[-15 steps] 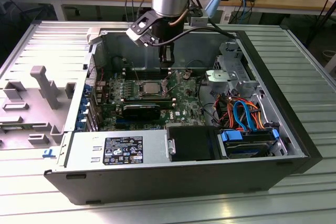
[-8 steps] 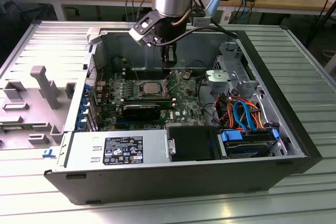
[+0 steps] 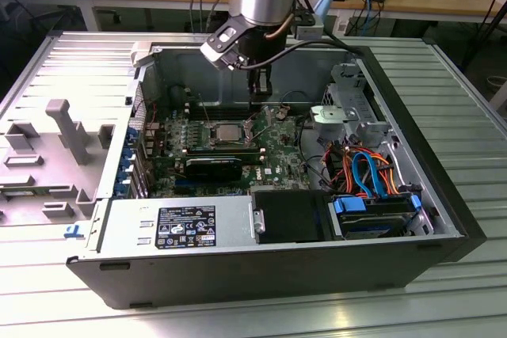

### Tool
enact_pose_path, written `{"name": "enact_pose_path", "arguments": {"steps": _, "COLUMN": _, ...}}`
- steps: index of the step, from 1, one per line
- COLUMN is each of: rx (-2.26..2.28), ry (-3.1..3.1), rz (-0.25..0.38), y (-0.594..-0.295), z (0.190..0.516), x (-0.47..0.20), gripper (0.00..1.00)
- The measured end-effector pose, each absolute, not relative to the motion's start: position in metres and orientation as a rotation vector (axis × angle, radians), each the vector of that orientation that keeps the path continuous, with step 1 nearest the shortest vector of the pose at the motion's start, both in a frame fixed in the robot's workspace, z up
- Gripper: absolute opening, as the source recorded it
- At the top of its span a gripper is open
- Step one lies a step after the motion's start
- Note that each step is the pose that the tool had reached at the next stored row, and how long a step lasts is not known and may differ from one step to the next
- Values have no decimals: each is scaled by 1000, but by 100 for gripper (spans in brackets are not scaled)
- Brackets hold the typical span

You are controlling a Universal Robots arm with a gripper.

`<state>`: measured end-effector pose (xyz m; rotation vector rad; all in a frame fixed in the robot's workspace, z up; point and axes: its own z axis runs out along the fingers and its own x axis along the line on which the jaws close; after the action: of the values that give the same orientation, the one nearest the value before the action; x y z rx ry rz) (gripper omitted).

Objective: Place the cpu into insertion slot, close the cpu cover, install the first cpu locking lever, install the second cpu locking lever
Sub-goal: 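Close the cpu cover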

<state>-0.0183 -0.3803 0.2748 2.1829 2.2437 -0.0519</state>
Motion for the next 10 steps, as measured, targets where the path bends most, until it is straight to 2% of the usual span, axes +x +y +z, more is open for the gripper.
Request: {"name": "enact_pose_path", "arguments": {"steps": 10, "rx": 2183, "ry": 2244, "rz": -52, "y": -380, "z": 275, "x": -1, "gripper": 11}}
